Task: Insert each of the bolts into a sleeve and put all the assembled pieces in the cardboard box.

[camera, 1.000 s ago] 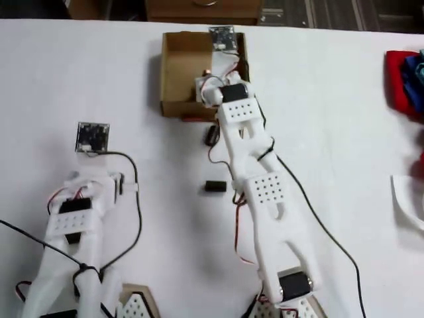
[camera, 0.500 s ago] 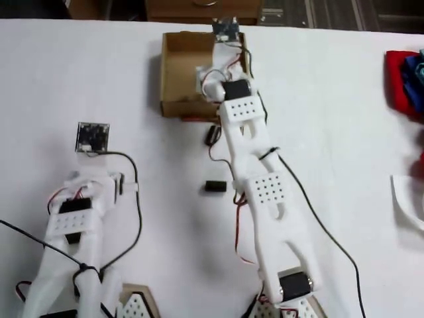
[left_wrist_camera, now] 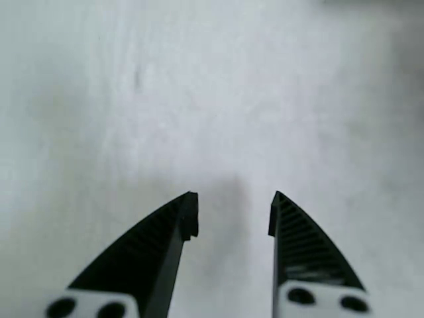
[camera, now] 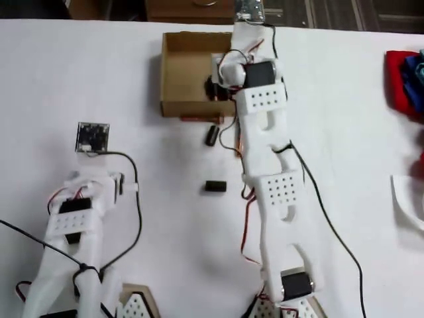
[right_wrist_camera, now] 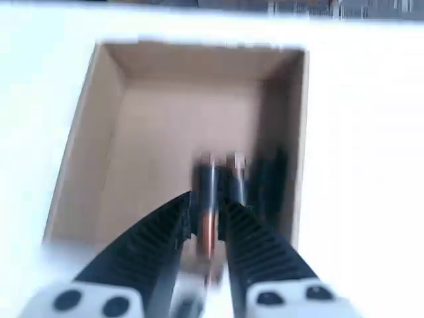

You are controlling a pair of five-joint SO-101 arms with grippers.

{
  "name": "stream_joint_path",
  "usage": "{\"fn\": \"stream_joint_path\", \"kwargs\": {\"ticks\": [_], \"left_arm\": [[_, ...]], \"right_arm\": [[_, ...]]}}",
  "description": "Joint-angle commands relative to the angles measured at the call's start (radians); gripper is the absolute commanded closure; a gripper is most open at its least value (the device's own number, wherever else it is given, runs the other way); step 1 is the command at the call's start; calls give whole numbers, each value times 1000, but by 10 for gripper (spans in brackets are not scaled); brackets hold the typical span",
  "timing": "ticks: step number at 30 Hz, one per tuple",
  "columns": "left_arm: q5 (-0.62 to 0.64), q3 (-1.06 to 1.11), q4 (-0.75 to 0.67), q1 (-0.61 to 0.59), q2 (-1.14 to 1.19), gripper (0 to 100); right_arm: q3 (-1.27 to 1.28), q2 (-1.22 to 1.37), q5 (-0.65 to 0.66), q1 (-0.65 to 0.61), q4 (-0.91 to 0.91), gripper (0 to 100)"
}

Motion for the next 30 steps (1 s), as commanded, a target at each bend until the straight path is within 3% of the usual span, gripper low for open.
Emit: {"fn": "stream_joint_path", "kwargs": {"ticks": [1,8,14,26,30], "left_arm": [[-3,-2,-15,-5,-9,805],[-3,-4,-15,-5,-9,805],[-3,-4,-15,-5,-9,805],[-3,-2,-15,-5,-9,805],[-3,-2,-15,-5,-9,805]], "right_arm": [[-12,-153,0,-73,179,944],[255,-277,-25,-177,179,978],[568,-257,-499,-159,163,974],[440,-48,-516,-137,153,972],[359,-2,-514,-114,157,852]]}}
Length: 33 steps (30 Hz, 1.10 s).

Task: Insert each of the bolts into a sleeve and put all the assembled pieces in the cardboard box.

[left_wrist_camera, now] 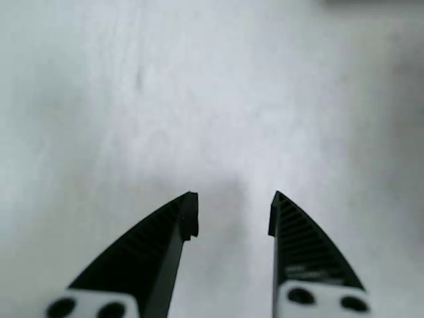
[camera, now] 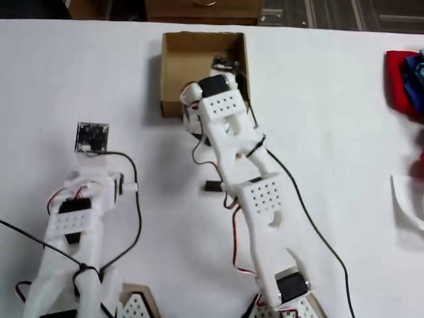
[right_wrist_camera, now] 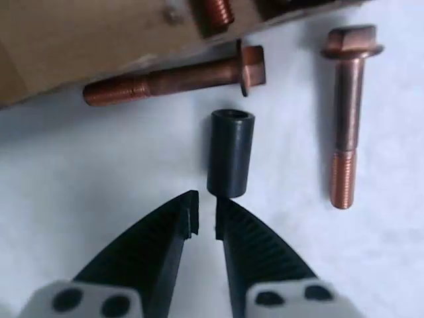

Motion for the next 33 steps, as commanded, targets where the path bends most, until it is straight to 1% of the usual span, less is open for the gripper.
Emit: {"fn": "stream_joint_path", "kwargs": {"ticks": [1,3,8,11,14,18,24,28,30,31,32,33], "left_arm": [[-3,-2,-15,-5,-9,805],[-3,-2,-15,-5,-9,805],[-3,-2,-15,-5,-9,805],[-3,-2,-15,-5,-9,805],[-3,-2,-15,-5,-9,805],[-3,-2,-15,-5,-9,805],[-3,-2,-15,-5,-9,805],[-3,-2,-15,-5,-9,805],[-3,-2,-15,-5,-9,805],[-3,-2,-15,-5,-9,805],[-3,-2,-15,-5,-9,805],[-3,-2,-15,-5,-9,805]], "right_arm": [[-86,7,-5,28,7,820],[-94,15,-5,27,7,807],[-92,42,-5,25,-16,888],[-92,73,-3,41,-71,903],[-92,93,58,50,-128,905],[-92,102,140,50,-156,905],[-84,102,222,48,-166,904],[-83,104,250,48,-163,903],[-83,104,250,48,-160,912],[-84,102,250,48,-156,934],[-92,101,250,48,-147,977],[-92,94,250,47,-134,985]]}}
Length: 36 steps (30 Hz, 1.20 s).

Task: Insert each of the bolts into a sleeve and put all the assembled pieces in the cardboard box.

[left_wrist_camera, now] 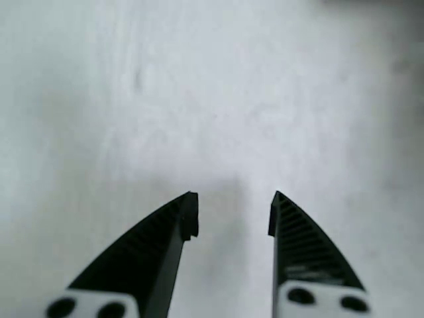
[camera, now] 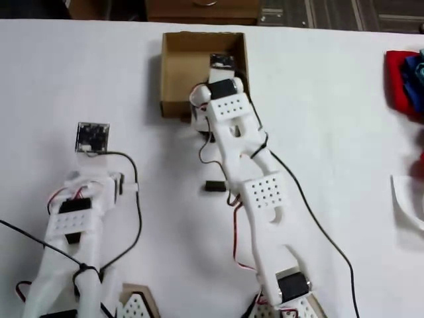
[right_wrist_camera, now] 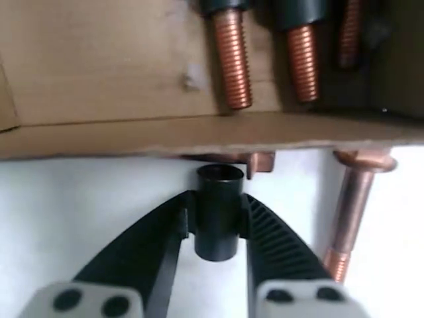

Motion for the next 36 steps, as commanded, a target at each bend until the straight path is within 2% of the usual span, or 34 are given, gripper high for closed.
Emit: {"fn": "stream_joint_path", "kwargs": {"ticks": [1,5,9,17,21,24,30,36], "left_arm": [[-3,-2,-15,-5,-9,805],[-3,-2,-15,-5,-9,805],[-3,-2,-15,-5,-9,805],[-3,-2,-15,-5,-9,805],[-3,-2,-15,-5,-9,805],[-3,-2,-15,-5,-9,805],[-3,-2,-15,-5,-9,805],[-3,-2,-15,-5,-9,805]], "right_arm": [[-46,-21,9,4,35,971],[-91,-70,9,-13,170,976],[-32,-179,9,-22,174,976],[493,-492,26,-124,166,971],[566,-473,215,-148,150,969],[566,-429,307,-145,150,922],[566,-377,321,-131,150,781],[566,-343,321,-137,150,772]]}}
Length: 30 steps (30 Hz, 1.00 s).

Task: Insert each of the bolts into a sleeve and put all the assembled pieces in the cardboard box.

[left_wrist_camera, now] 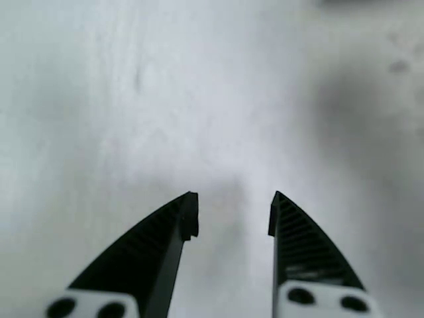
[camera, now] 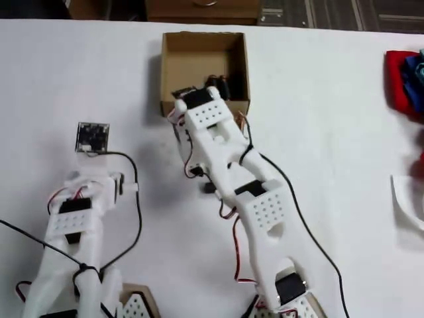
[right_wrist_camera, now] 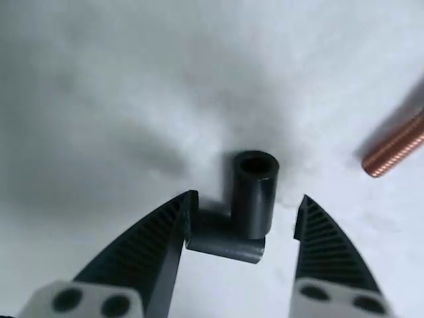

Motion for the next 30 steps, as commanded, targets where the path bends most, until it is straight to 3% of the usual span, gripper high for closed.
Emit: {"fn": "stream_joint_path", "kwargs": {"ticks": [1,19,25,30], "left_arm": [[-3,-2,-15,-5,-9,805],[-3,-2,-15,-5,-9,805],[-3,-2,-15,-5,-9,805],[-3,-2,-15,-5,-9,805]], "right_arm": [[-3,8,6,2,4,772],[-110,36,6,15,-33,775],[-110,36,6,22,-1,895],[-110,36,6,42,16,824]]}}
